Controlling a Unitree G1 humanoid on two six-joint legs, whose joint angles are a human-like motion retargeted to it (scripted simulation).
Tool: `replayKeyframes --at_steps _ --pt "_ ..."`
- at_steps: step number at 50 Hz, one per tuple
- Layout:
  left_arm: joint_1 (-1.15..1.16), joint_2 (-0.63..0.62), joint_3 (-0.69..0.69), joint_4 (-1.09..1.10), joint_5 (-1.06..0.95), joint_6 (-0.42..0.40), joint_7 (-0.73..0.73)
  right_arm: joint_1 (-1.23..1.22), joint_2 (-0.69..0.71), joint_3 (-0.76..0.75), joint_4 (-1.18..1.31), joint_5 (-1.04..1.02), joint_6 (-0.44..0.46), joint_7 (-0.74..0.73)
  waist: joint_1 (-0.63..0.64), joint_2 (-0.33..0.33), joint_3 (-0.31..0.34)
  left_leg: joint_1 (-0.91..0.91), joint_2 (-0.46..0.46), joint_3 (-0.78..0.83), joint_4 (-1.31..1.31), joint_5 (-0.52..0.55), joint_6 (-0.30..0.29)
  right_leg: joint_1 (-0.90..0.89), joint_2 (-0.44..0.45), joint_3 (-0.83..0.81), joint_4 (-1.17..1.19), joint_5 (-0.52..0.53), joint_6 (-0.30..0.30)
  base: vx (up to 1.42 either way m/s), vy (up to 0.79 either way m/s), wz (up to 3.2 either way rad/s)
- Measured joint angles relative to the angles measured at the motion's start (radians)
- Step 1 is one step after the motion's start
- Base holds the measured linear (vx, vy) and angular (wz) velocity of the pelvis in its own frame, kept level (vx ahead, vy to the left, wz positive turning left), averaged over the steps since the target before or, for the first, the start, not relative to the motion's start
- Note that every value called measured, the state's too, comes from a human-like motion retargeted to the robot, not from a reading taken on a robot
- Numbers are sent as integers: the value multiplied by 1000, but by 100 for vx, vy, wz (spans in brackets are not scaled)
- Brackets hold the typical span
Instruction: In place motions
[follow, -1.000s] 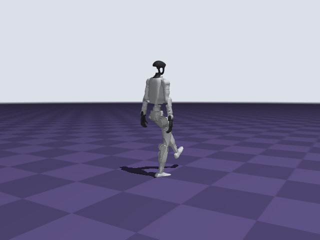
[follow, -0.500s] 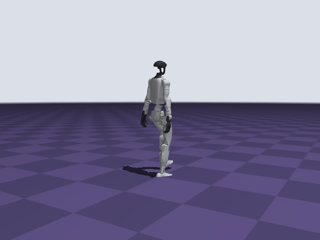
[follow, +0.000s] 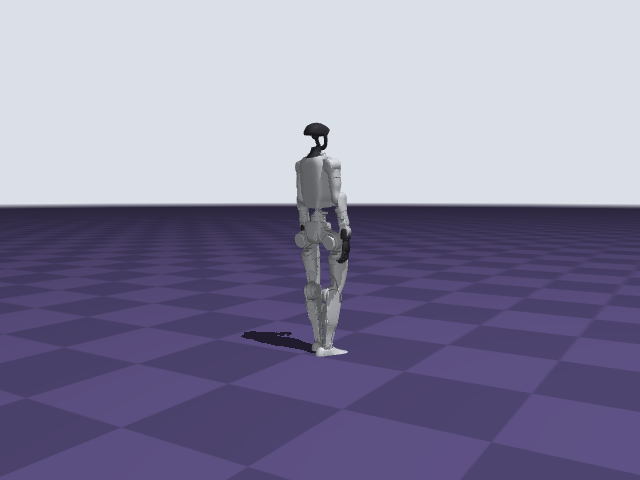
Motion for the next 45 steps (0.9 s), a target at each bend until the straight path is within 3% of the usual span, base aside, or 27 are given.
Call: replayKeyframes --at_steps 8,13,17,21,28,32,39,45 --pt "95 -6 106 280 42 73 12 -22 27 63 -170 -19 -72 60 -15 -5 -3 26 -27 21 -9 -24 20 6 -22 23 2 14 18 23 -6 -16" --pt "186 -33 179 301 38 84 -27 -21 16 64 -177 -1 -73 65 24 -4 6 43 -31 46 4 -65 19 -4 -40 35 30 24 35 26 -7 -35" --pt "223 -36 226 298 44 78 -27 -13 2 43 -158 2 -66 39 44 17 20 28 0 47 39 -94 8 -69 -35 43 176 9 40 19 -10 -21" --pt "230 -9 226 323 4 82 -21 -4 -8 22 -143 20 -60 23 4 56 77 30 62 16 69 -94 4 -179 17 23 315 -23 21 9 -21 20" --pt "173 48 172 308 -7 95 -14 15 -23 5 -149 44 -64 3 -113 76 248 91 140 -24 74 -68 5 -454 117 14 189 -142 -129 -9 -22 26" --pt "89 81 116 243 2 104 -22 17 -30 -14 -128 61 -63 -10 -214 97 352 95 191 -101 84 -49 5 -672 99 -17 190 -164 -232 -18 -3 91" --pt "-57 84 29 91 -18 62 -47 49 -67 -60 3 67 -26 -22 -290 143 384 19 156 -205 139 -42 66 -1045 -73 165 310 -111 -238 -3 19 80" --pt "-99 68 -19 33 -39 37 -58 66 -66 -59 52 54 -5 -15 -302 141 376 2 152 -213 163 -32 46 -1066 -108 213 308 -80 -238 6 -2 30"
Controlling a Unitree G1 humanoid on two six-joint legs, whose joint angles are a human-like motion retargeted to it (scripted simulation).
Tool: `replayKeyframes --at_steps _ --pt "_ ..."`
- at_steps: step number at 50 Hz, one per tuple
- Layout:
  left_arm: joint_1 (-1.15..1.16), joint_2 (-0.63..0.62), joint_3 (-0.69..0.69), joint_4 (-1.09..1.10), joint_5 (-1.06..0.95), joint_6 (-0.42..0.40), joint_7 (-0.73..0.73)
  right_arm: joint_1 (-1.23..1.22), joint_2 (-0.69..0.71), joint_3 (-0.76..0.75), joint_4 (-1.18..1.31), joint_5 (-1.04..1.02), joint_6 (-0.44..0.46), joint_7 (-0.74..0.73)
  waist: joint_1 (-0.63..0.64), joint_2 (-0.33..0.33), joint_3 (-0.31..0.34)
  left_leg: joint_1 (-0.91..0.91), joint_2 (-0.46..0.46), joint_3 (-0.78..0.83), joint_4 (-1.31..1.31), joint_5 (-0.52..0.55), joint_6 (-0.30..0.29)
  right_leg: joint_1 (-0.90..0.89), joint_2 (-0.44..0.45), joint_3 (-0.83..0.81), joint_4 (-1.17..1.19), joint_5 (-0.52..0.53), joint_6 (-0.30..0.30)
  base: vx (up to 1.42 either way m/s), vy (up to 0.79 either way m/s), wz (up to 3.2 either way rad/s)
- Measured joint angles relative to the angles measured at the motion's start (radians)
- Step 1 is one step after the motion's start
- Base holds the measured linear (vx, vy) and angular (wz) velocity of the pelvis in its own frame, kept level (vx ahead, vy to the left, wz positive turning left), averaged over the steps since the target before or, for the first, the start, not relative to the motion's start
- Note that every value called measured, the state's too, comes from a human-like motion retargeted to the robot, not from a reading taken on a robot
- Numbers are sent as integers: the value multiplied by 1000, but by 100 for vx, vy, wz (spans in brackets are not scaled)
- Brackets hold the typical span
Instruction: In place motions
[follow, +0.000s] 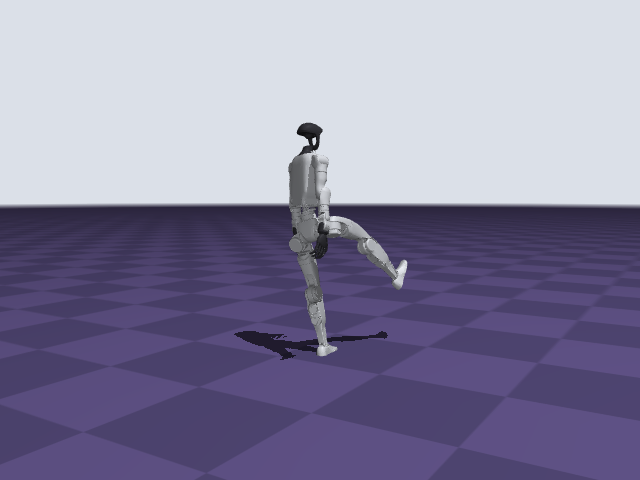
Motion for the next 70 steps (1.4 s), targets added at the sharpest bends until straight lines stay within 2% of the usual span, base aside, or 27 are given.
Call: replayKeyframes --at_steps 5,8,13,16,17,18,20,22,25,27,32,36,40,45,48,53,60,70 --pt "39 -8 -9 10 37 2 0 23 24 -16 -55 10 -18 17 41 -41 -25 50 -3 4 -26 7 -22 213 42 -69 -58 -4 0 14 -22 -4" --pt "85 -13 11 48 55 3 3 35 40 -18 -92 37 -23 17 89 -57 -40 94 28 10 -37 -1 -58 422 126 -101 -120 26 11 14 -32 -33" --pt "161 -28 80 141 75 15 -4 1 33 -10 -121 50 -16 15 176 -105 -100 132 -36 53 -64 -17 -59 743 148 -53 -107 132 182 8 -5 -44" --pt "215 -28 114 201 79 27 9 -31 25 4 -143 28 -15 11 242 -132 -149 134 -80 103 -91 -22 -55 926 141 -46 -105 282 303 -4 2 -77" --pt "232 -27 124 220 79 31 16 -43 24 10 -154 18 -16 12 261 -137 -164 131 -89 119 -99 -23 -55 984 138 -58 -108 305 346 -14 4 -83" --pt "248 -26 134 240 79 34 23 -55 25 19 -168 8 -17 14 281 -139 -179 125 -93 138 -105 -24 -57 1037 137 -79 -109 250 391 -12 5 -91" --pt "287 -24 149 272 79 40 33 -75 30 39 -201 -10 -22 24 307 -145 -216 111 -103 172 -118 -25 -62 1119 132 -190 -142 154 370 -13 5 -79" --pt "325 -21 146 295 81 47 33 -84 38 54 -242 -23 -32 41 312 -158 -242 110 -120 186 -126 -27 -67 1151 127 -288 -248 100 288 -21 3 -39" --pt "348 -13 150 312 103 68 25 -94 54 76 -316 -28 -51 81 347 -192 -263 113 -142 242 -140 -31 -69 1147 94 -200 -332 138 302 -26 5 -72" --pt "341 -19 158 302 117 76 26 -105 60 81 -351 -26 -63 104 359 -196 -278 94 -144 261 -147 -31 -65 1122 86 -216 -340 141 297 -43 6 -57" --pt "284 -61 143 256 52 46 16 -126 49 108 -408 -41 -84 154 337 -166 -241 95 -120 272 -172 -7 -61 1098 109 -182 -317 125 278 -43 2 -9" --pt "231 -78 125 208 65 55 6 -103 40 104 -362 -82 -97 136 272 -133 -273 66 -109 229 -176 6 -62 1096 124 -214 -338 113 273 -12 8 51" --pt "193 -74 62 124 93 30 4 -86 38 44 -178 -54 -52 64 289 -132 -296 58 -114 215 -179 15 -63 1092 122 -217 -340 104 267 -6 8 20" --pt "160 -73 26 39 84 15 5 -68 25 -3 31 74 61 96 309 -128 -302 63 -113 216 -188 26 -65 1101 126 -223 -344 94 261 -5 4 2" --pt "150 -77 25 13 64 12 2 -33 28 -22 56 113 68 73 296 -121 -306 54 -110 197 -183 27 -67 1101 130 -229 -344 87 261 -5 2 27" --pt "136 -76 17 65 37 5 24 24 44 -12 27 78 31 13 292 -115 -316 44 -104 189 -176 23 -71 1097 134 -233 -337 74 260 -1 0 4" --pt "119 -84 9 230 82 46 53 2 58 55 -1 -61 36 4 277 -105 -318 41 -91 199 -165 13 -72 1087 145 -218 -331 72 257 -1 1 -6" --pt "169 -120 -62 216 230 33 107 -59 90 89 -130 -85 -6 63 274 -100 -325 65 -95 232 -195 10 -68 1073 158 -181 -333 80 249 0 1 -17"
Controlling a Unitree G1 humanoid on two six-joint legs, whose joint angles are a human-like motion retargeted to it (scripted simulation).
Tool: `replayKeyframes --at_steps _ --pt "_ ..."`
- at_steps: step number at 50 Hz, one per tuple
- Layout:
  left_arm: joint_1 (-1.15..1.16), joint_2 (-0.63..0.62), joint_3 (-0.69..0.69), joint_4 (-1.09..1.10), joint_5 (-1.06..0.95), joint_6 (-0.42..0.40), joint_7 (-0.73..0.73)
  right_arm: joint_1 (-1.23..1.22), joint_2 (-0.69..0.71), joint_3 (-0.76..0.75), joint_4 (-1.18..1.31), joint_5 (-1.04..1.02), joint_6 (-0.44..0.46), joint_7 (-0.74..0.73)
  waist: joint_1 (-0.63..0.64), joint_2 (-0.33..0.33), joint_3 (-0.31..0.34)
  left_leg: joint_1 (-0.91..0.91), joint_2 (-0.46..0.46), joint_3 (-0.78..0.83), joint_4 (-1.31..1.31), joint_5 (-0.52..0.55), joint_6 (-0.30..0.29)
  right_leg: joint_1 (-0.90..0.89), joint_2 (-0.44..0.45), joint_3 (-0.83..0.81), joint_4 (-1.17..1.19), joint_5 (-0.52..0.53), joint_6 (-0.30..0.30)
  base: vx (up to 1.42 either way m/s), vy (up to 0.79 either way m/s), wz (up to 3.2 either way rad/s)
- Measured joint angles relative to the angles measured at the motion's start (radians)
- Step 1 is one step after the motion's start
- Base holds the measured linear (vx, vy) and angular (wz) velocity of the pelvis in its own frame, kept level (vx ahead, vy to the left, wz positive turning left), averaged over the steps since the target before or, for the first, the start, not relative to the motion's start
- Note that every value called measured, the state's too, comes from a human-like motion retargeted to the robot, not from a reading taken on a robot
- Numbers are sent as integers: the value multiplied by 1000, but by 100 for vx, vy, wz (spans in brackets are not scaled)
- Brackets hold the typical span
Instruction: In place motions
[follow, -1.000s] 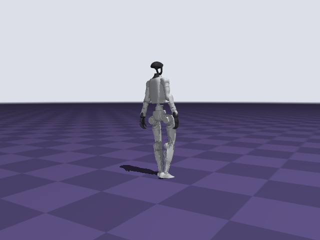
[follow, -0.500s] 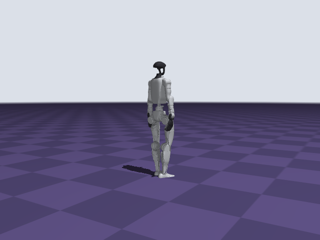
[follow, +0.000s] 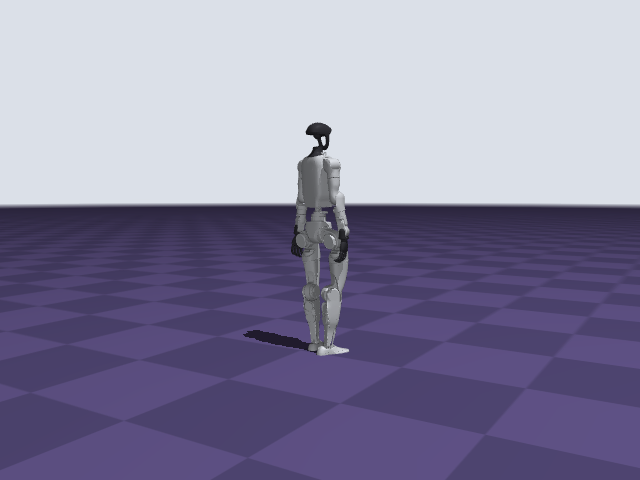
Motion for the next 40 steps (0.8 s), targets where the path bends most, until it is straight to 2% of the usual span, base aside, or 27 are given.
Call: replayKeyframes --at_steps 7,20,29,35,40 --pt "-18 13 -2 -8 14 16 -10 -22 7 0 -35 48 -13 72 13 -14 -6 -9 -1 -2 11 2 -2 1 -8 2 1 0 0 2 0 -2" --pt "-47 3 35 -30 -87 5 -59 -6 -18 9 44 -7 -1 31 15 -18 -17 -10 -10 -25 10 -4 4 6 -19 -23 8 -3 9 6 -1 8" --pt "-40 7 25 1 -71 0 -46 23 -29 4 87 -18 12 8 26 -19 -29 34 -18 4 -12 -34 -3 13 -25 0 17 -14 19 3 -1 -17" --pt "-42 13 14 23 -63 1 -41 31 -32 -9 70 -15 6 13 -16 -16 -33 36 -10 -10 -4 -44 -15 7 -37 -18 25 -15 25 0 0 3" --pt "-49 16 3 24 -55 7 -47 28 -37 -12 64 -7 5 16 -38 -10 -26 21 -6 -11 2 -28 -2 7 -25 -24 13 3 17 0 0 -4"
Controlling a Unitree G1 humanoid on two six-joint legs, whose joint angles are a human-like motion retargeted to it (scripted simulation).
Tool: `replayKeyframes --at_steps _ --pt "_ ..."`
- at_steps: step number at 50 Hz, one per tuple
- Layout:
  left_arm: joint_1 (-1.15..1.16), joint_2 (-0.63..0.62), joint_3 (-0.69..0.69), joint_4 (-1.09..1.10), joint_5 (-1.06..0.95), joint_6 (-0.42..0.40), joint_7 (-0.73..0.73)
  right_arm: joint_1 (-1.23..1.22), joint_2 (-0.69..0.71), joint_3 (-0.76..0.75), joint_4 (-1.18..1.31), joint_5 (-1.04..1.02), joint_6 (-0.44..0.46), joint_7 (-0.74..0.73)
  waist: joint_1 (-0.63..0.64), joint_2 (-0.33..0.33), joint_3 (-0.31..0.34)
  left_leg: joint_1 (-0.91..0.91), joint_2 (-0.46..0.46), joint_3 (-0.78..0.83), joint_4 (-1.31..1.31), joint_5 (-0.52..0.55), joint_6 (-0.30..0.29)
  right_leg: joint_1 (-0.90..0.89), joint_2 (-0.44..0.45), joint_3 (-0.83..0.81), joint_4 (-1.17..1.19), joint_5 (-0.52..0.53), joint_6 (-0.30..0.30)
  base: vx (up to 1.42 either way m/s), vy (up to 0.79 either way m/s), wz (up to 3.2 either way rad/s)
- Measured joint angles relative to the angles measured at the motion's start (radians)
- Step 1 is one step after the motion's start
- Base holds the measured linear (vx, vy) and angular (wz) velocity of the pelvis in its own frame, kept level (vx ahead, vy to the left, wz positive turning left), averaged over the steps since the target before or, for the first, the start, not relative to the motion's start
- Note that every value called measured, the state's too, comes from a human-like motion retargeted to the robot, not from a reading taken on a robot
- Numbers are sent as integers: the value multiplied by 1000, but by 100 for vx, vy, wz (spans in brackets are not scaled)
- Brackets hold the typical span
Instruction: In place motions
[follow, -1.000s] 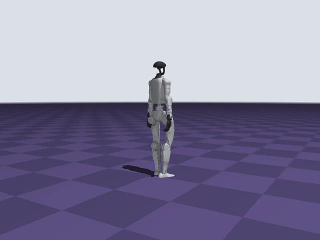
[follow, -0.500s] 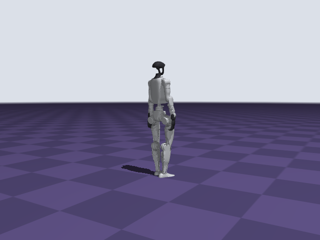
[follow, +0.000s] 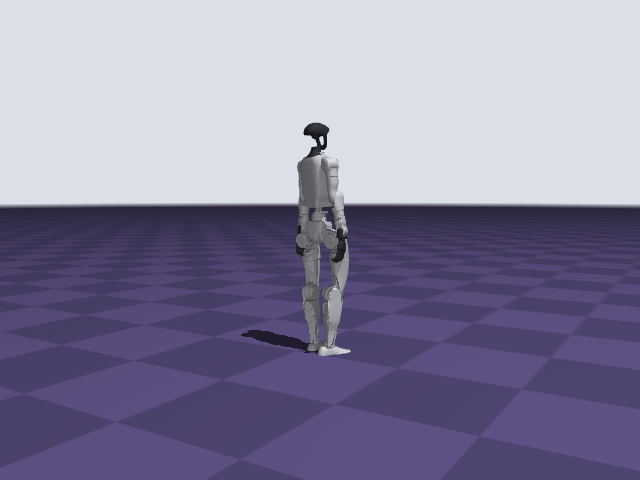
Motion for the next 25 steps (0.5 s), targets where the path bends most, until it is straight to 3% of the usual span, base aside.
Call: replayKeyframes --at_steps 25 --pt "-6 -10 -1 -53 -13 3 -22 5 -16 -20 13 22 -9 -29 17 9 10 4 13 26 -1 -13 -7 -14 14 29 7 14 -7 -1 0 -3"
